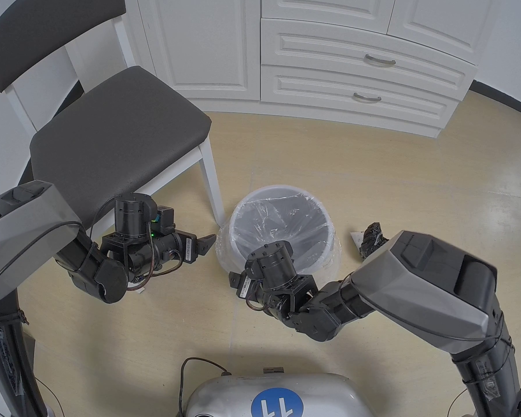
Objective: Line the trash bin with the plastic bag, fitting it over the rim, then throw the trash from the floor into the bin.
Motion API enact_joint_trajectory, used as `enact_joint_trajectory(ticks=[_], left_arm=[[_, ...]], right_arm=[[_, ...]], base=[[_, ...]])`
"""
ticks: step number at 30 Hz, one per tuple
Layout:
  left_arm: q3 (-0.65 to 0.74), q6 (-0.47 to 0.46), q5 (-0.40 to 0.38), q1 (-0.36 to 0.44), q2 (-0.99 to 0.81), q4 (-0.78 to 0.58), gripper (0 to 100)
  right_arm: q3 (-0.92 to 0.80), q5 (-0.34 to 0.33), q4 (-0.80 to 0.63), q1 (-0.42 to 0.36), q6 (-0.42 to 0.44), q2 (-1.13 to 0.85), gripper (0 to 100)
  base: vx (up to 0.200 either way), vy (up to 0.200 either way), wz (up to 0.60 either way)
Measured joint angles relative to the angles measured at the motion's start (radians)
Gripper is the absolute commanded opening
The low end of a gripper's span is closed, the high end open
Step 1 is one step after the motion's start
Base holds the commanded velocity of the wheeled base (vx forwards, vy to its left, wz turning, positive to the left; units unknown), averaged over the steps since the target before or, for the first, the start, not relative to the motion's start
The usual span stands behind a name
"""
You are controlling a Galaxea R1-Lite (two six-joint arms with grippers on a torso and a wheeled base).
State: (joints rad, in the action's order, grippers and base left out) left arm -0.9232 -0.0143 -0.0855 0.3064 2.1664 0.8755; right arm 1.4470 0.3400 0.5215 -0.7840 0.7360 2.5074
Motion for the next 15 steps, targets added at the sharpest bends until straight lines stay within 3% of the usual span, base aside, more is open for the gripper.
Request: enact_joint_trajectory(ticks=[8,15], left_arm=[[0.002,0.0,0.0,-0.003,-0.005,0.0,100],[0.003,0.0,0.0,-0.003,-0.008,0.001,100]], right_arm=[[-0.1,0.004,0.002,-0.031,-0.029,-0.184,100],[-0.066,0.004,0.006,0.023,-0.033,-0.241,100]], base=[[0.0,0.0,0.0],[0.0,0.0,0.0]])
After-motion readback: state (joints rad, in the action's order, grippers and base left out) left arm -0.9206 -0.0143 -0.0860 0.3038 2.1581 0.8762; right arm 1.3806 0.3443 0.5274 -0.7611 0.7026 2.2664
